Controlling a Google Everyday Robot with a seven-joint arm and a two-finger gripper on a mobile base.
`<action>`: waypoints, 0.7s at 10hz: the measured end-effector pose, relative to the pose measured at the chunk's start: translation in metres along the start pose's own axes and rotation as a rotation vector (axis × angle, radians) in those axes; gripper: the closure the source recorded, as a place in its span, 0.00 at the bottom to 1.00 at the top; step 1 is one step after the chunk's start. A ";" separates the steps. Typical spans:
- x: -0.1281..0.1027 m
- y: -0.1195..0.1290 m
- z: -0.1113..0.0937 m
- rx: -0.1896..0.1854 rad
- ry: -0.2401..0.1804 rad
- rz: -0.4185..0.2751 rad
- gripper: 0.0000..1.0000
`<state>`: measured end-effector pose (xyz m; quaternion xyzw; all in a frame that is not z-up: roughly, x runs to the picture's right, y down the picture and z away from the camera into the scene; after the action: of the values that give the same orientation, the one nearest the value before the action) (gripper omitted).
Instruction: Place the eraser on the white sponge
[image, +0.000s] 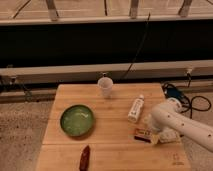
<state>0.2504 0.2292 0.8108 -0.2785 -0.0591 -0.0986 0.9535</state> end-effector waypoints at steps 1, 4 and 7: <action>0.000 0.000 0.001 0.000 -0.002 0.000 0.20; 0.001 -0.002 0.004 0.001 -0.006 -0.002 0.20; 0.002 -0.003 0.007 0.002 -0.009 -0.004 0.20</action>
<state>0.2518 0.2302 0.8180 -0.2778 -0.0640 -0.0990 0.9534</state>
